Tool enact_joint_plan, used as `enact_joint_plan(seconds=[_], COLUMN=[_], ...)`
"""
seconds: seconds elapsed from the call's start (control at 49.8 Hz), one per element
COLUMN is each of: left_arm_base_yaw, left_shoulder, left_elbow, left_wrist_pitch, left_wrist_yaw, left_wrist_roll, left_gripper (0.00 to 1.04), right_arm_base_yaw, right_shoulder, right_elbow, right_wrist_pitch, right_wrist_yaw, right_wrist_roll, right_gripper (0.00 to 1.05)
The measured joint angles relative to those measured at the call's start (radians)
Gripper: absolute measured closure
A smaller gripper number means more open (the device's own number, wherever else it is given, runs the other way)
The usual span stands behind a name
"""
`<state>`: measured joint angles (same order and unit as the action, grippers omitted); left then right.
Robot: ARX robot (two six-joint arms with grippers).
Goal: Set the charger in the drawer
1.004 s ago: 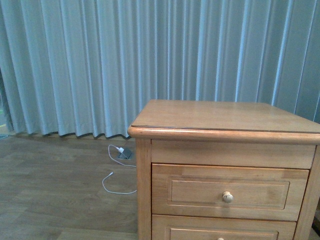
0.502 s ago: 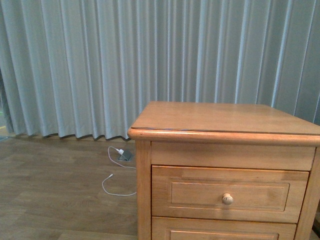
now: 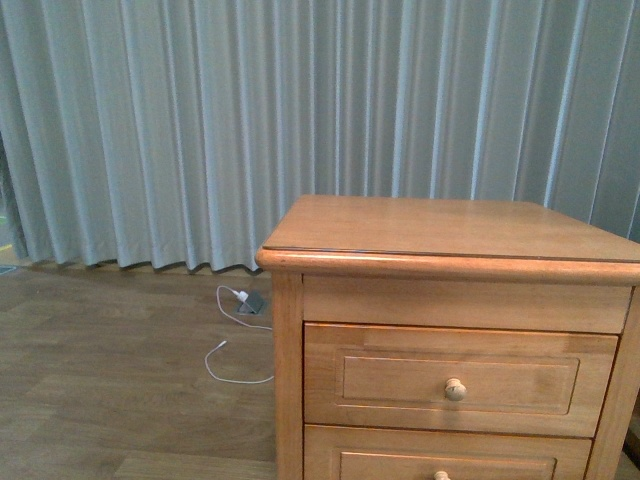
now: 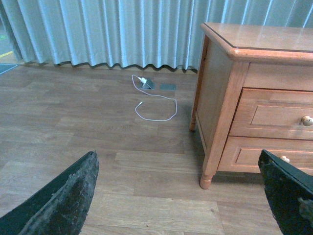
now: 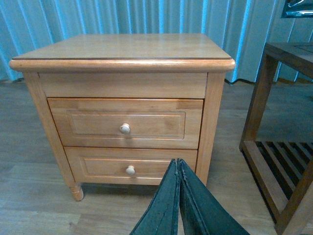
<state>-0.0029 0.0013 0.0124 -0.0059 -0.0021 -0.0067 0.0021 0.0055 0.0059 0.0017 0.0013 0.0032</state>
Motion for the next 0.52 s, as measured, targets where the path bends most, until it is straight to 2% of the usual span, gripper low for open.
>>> enact_joint_plan(seconds=[0.221, 0.522], left_arm_base_yaw=[0.0, 0.0], left_shoulder=[0.0, 0.0], left_elbow=[0.0, 0.0], left_wrist_pitch=[0.0, 0.0], left_wrist_yaw=[0.0, 0.0], left_wrist_roll=[0.0, 0.0], left_gripper=[0.06, 0.06], right_arm_base_yaw=[0.0, 0.0], right_shoulder=[-0.001, -0.001], right_elbow=[0.0, 0.0], right_wrist_pitch=[0.0, 0.0], right_wrist_yaw=[0.0, 0.0], right_wrist_roll=[-0.002, -0.001], right_gripper=[1.02, 0.48])
